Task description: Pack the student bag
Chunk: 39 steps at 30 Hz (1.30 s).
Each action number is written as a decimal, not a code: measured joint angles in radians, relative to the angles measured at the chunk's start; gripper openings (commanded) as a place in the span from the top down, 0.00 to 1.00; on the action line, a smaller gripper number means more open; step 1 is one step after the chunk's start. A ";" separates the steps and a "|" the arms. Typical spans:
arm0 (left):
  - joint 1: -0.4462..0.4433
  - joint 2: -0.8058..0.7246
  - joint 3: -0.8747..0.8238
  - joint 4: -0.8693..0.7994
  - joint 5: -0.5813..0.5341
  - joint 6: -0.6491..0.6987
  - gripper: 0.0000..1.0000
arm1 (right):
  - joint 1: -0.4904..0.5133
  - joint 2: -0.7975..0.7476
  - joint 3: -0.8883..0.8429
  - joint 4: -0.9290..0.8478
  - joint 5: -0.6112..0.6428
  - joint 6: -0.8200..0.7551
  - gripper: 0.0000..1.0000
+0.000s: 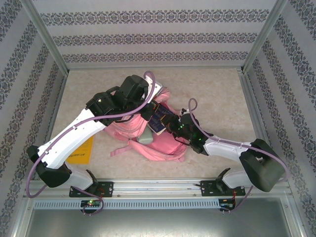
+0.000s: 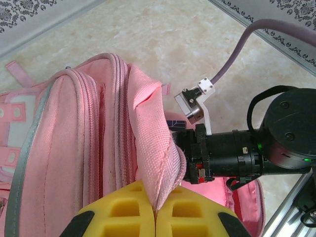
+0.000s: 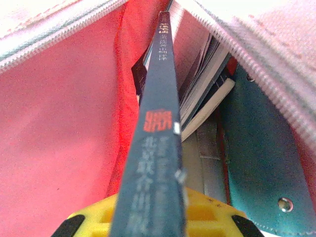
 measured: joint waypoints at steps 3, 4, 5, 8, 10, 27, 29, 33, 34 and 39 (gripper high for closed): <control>0.000 0.000 0.001 -0.003 0.001 0.003 1.00 | 0.000 0.022 0.000 0.024 0.002 0.001 1.00; 0.000 0.000 0.001 -0.003 0.003 0.003 1.00 | 0.000 0.031 0.000 0.033 0.002 0.001 1.00; 0.000 0.001 0.001 -0.003 0.004 0.003 1.00 | 0.000 0.043 0.000 0.044 -0.002 0.001 1.00; 0.000 0.005 0.001 -0.003 0.016 0.003 1.00 | 0.011 0.084 0.028 0.055 -0.006 0.006 1.00; 0.000 0.011 0.001 -0.002 0.026 0.002 1.00 | 0.023 0.109 0.060 0.062 -0.010 0.014 1.00; 0.000 0.054 0.001 0.030 0.053 -0.002 1.00 | 0.077 0.566 0.444 0.197 0.015 0.069 0.50; 0.000 0.065 0.003 0.035 0.052 -0.002 1.00 | 0.079 0.585 0.471 0.230 0.019 0.052 0.35; 0.003 0.075 0.010 0.042 0.053 -0.002 1.00 | 0.092 0.528 0.432 0.241 0.062 -0.006 0.18; 0.005 0.075 0.011 0.042 0.053 -0.002 1.00 | 0.096 0.499 0.401 0.241 0.071 -0.021 0.17; 0.037 0.075 0.008 0.053 0.072 -0.003 1.00 | 0.098 0.334 0.233 0.235 0.087 -0.061 0.16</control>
